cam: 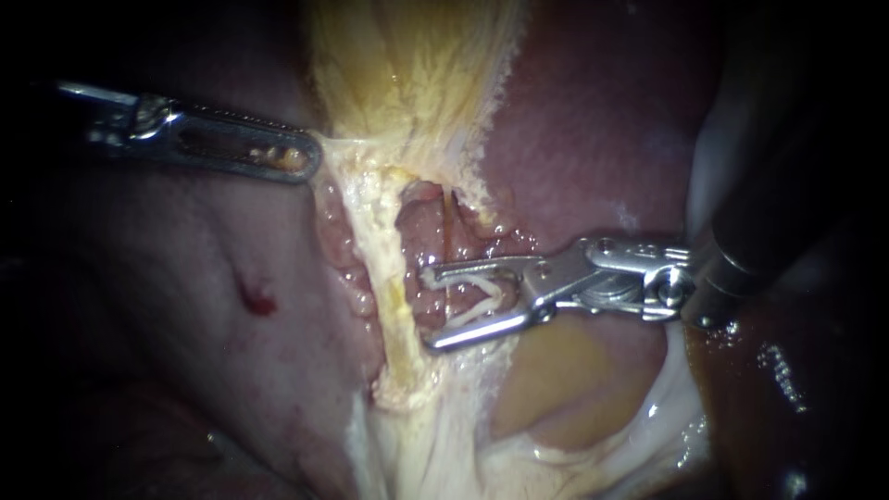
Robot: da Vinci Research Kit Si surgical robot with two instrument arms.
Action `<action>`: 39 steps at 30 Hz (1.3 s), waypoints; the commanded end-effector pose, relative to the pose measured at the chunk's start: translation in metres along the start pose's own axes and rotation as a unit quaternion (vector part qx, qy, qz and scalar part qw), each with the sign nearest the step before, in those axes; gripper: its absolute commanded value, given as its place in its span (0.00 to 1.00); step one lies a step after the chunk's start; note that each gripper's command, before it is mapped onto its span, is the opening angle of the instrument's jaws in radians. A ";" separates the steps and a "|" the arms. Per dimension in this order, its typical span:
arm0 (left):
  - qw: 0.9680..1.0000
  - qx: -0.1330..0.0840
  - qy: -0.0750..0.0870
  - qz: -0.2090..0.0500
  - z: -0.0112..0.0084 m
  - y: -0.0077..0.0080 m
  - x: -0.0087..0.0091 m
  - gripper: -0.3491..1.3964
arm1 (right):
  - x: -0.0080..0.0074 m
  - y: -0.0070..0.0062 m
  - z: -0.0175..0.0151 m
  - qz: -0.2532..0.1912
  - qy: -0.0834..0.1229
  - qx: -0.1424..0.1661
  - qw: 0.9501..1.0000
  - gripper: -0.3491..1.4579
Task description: Clipping first clip left tube
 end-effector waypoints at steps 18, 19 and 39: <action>1.000 0.000 0.000 0.000 0.0000 -0.0001 0.0000 0.00 | -0.0003 -0.0007 0.0030 -0.003 -0.005 0.012 1.000 0.47; 1.000 0.000 0.000 0.000 0.0000 -0.0001 0.0000 0.00 | -0.0002 -0.0008 0.0031 -0.003 -0.006 0.013 1.000 0.47; 1.000 -0.001 -0.001 -0.001 0.0004 -0.0002 -0.0002 0.00 | 0.0006 -0.0027 0.0074 -0.006 0.003 0.037 0.999 0.47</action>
